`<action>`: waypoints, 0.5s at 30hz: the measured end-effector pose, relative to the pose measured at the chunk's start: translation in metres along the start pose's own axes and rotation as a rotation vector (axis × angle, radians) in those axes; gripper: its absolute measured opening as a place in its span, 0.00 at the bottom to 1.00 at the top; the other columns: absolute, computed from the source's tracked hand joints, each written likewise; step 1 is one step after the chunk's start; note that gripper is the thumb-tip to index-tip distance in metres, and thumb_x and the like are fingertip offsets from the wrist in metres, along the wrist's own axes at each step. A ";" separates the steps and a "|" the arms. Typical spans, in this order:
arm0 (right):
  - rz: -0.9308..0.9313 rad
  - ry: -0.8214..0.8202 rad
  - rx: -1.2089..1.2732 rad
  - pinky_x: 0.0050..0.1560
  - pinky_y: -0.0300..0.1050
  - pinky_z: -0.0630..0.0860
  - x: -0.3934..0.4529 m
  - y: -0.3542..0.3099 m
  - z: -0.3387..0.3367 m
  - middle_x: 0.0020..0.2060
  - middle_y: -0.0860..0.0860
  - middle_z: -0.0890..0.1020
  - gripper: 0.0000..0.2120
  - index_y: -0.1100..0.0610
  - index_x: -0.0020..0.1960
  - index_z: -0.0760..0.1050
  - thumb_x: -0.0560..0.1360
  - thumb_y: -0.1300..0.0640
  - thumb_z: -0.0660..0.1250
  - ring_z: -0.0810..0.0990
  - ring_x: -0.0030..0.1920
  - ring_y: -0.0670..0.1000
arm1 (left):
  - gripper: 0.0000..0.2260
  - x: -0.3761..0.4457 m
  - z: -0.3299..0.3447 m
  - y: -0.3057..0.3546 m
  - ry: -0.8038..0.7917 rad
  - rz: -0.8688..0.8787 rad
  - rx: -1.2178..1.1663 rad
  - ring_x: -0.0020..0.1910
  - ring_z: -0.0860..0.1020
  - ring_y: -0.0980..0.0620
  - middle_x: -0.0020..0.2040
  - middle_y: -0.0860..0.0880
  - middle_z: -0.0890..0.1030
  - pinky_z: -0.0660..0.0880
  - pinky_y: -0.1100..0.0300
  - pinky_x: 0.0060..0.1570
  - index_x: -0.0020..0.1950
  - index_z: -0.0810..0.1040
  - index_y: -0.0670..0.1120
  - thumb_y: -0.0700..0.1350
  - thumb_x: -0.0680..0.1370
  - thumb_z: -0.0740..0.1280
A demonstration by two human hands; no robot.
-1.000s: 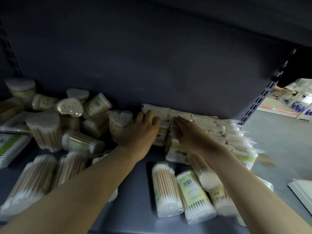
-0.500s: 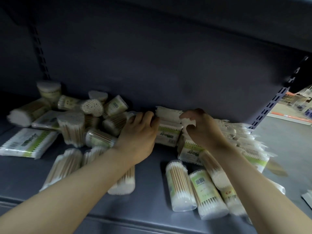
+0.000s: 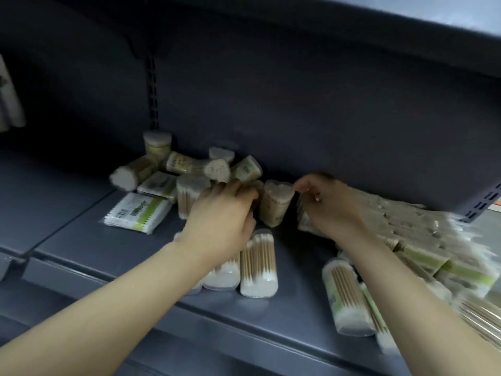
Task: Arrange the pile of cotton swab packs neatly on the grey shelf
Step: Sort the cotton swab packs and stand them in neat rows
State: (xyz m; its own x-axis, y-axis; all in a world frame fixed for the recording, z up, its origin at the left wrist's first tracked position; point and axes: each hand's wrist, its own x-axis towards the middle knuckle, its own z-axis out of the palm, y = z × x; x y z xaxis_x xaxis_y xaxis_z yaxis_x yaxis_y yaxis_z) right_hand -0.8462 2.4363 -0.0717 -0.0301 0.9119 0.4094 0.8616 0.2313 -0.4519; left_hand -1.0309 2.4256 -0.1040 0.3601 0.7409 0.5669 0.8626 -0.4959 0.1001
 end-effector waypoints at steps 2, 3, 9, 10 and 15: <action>-0.007 -0.020 -0.020 0.42 0.31 0.62 0.001 -0.011 0.006 0.45 0.47 0.78 0.13 0.56 0.49 0.78 0.73 0.68 0.58 0.74 0.45 0.45 | 0.14 -0.006 -0.005 -0.011 0.007 -0.020 -0.018 0.32 0.78 0.42 0.38 0.45 0.79 0.73 0.56 0.29 0.43 0.79 0.45 0.48 0.68 0.57; -0.006 -0.032 -0.026 0.41 0.31 0.60 0.002 -0.016 0.009 0.44 0.46 0.77 0.13 0.56 0.49 0.78 0.73 0.67 0.58 0.72 0.45 0.43 | 0.14 -0.009 -0.008 -0.016 0.013 -0.022 -0.016 0.32 0.78 0.42 0.38 0.45 0.80 0.73 0.56 0.30 0.43 0.79 0.45 0.49 0.69 0.56; -0.027 -0.081 0.045 0.38 0.18 0.62 0.007 -0.046 0.027 0.41 0.42 0.75 0.13 0.52 0.46 0.76 0.73 0.67 0.57 0.70 0.38 0.37 | 0.14 -0.025 -0.020 -0.043 0.084 -0.082 -0.021 0.28 0.76 0.43 0.33 0.46 0.78 0.68 0.59 0.25 0.40 0.79 0.44 0.48 0.70 0.56; -0.034 -0.087 0.050 0.38 0.17 0.62 0.009 -0.050 0.031 0.41 0.42 0.75 0.13 0.51 0.45 0.75 0.73 0.66 0.57 0.70 0.39 0.37 | 0.13 -0.028 -0.021 -0.048 0.088 -0.101 -0.034 0.28 0.76 0.43 0.32 0.46 0.77 0.67 0.59 0.24 0.39 0.78 0.44 0.48 0.70 0.56; -0.066 -0.088 0.101 0.47 0.33 0.70 0.016 -0.070 0.050 0.41 0.41 0.77 0.13 0.48 0.44 0.74 0.73 0.66 0.59 0.74 0.46 0.41 | 0.06 -0.044 -0.022 -0.076 0.094 -0.258 -0.032 0.28 0.75 0.44 0.33 0.46 0.76 0.58 0.65 0.22 0.37 0.75 0.43 0.41 0.68 0.71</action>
State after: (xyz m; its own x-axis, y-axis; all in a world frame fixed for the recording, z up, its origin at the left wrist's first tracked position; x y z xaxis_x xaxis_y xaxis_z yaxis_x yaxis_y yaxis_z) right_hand -0.9324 2.4515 -0.0737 -0.1332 0.9189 0.3713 0.8008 0.3205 -0.5059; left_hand -1.1206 2.4206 -0.1188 0.0939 0.8000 0.5926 0.9093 -0.3113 0.2761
